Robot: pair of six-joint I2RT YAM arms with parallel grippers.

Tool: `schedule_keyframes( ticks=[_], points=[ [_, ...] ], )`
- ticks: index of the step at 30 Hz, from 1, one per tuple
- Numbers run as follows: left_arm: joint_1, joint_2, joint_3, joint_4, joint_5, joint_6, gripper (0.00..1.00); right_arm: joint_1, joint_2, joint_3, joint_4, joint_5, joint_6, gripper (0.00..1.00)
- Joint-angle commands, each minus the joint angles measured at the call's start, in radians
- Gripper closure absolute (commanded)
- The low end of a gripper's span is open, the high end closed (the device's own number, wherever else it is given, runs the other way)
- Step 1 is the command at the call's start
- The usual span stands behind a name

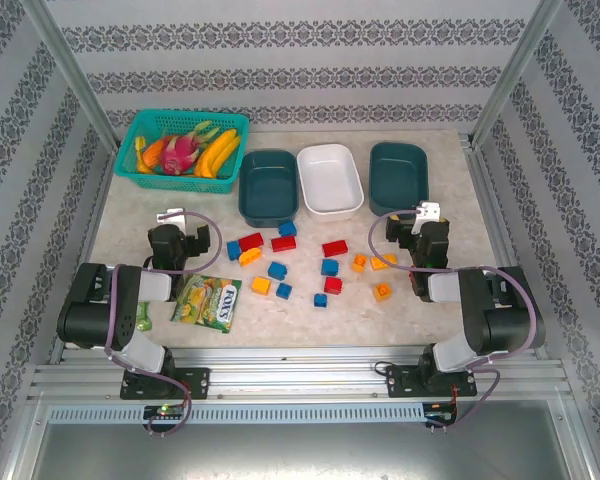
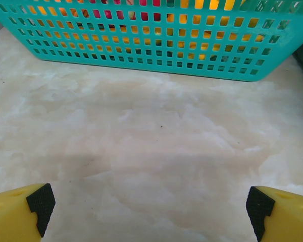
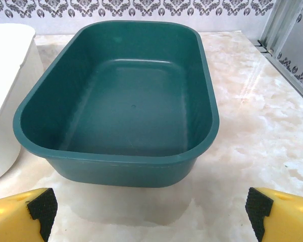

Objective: Sort the legos into containers by color

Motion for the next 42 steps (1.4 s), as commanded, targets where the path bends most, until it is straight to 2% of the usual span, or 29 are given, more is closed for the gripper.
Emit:
schedule_keyframes(
  ticks=[1,23,25,29,32,36,38,39,40,41,42],
  points=[
    [0.002,0.002,0.005,0.058,0.005,0.019,0.0,-0.005,-0.003,0.016,0.011,-0.021,-0.011,0.02],
    [0.003,-0.005,-0.001,0.07,0.004,0.019,0.0,-0.005,-0.006,0.011,0.019,-0.017,-0.009,0.02],
    [0.003,-0.07,0.009,-0.012,-0.024,0.008,0.0,-0.003,-0.04,-0.009,0.043,0.037,0.008,0.02],
    [-0.011,-0.28,-0.004,-0.153,-0.159,-0.037,0.0,0.025,-0.258,-0.007,-0.154,0.176,0.016,0.02],
    [-0.023,-0.45,0.009,-0.316,-0.187,-0.052,0.0,0.059,-0.397,0.029,-0.25,0.229,-0.018,0.02],
    [-0.058,-0.66,0.092,-0.546,-0.238,-0.048,0.0,0.119,-0.547,0.223,-0.522,0.312,-0.051,0.02],
    [-0.101,-0.702,0.19,-0.646,-0.24,-0.042,0.0,0.139,-0.57,0.431,-0.813,0.369,0.129,0.02],
    [-0.117,-0.705,0.262,-0.725,-0.236,-0.111,0.0,0.119,-0.554,0.561,-1.071,0.319,0.296,0.02],
    [-0.117,-0.693,0.355,-0.882,-0.194,-0.219,0.0,0.092,-0.528,0.684,-1.295,0.228,0.39,0.02],
    [-0.118,-0.667,0.455,-1.07,-0.152,-0.335,0.0,0.083,-0.505,0.745,-1.431,0.225,0.509,0.02],
    [-0.117,-0.639,0.528,-1.208,-0.124,-0.44,0.0,0.068,-0.489,0.748,-1.458,0.16,0.547,0.02]
  ],
)
